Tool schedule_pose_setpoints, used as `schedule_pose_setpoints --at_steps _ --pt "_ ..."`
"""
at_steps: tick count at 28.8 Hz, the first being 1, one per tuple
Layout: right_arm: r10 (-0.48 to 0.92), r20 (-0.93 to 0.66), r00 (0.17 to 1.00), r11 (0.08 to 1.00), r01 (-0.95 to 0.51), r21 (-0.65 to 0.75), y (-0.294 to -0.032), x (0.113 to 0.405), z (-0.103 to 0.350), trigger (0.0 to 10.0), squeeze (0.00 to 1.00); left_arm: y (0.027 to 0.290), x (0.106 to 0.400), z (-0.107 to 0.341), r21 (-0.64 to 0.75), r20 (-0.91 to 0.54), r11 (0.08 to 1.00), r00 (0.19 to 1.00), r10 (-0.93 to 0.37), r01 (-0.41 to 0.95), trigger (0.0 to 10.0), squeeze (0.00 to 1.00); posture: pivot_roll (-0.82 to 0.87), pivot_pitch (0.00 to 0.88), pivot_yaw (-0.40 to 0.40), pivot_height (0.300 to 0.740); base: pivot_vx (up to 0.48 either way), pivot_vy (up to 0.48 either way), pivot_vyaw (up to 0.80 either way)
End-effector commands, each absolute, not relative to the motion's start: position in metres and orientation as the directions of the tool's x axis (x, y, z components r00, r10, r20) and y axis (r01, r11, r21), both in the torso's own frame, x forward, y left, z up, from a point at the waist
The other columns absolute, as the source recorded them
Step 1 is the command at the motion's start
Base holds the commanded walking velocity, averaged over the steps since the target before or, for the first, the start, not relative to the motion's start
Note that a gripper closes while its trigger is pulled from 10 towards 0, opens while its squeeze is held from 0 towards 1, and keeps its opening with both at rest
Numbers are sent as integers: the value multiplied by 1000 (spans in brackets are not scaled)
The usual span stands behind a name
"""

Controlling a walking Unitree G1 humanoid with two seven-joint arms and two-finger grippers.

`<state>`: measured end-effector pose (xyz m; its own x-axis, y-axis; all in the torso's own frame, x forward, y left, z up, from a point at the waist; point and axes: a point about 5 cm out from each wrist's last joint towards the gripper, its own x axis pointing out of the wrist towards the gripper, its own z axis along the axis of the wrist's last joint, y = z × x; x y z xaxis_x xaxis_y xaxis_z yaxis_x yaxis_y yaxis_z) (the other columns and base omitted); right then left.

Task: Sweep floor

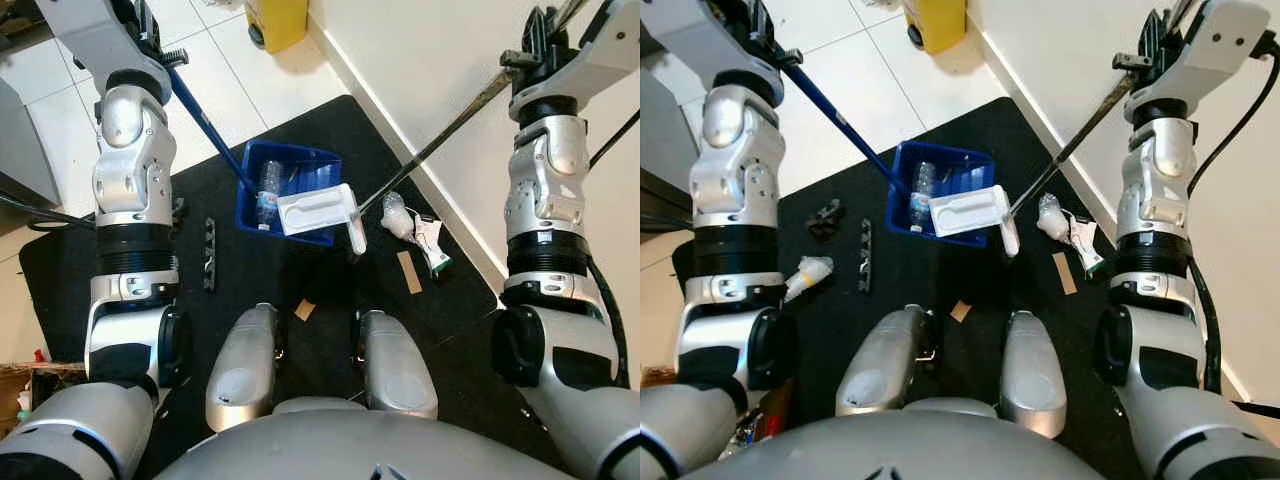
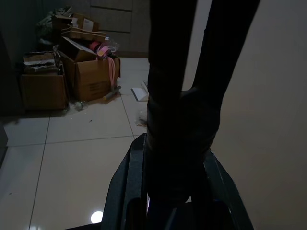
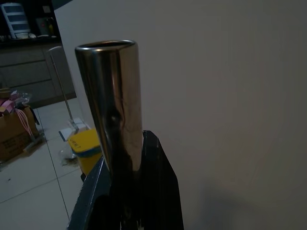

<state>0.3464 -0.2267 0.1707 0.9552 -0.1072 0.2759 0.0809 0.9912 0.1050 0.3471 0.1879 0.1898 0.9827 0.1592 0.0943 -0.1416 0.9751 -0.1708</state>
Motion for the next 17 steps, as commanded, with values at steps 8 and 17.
schedule_pose_setpoints --at_steps 8,17 --pt "-93 302 949 994 69 90 -222 350 176 10000 0 183 346 198 -192 146 973 977 158 -129 10000 0 100 0 16 740 0 0 571" --pt "-95 301 949 993 70 94 -223 350 176 10000 0 182 346 198 -194 142 972 977 159 -130 10000 0 100 0 15 740 0 0 791"
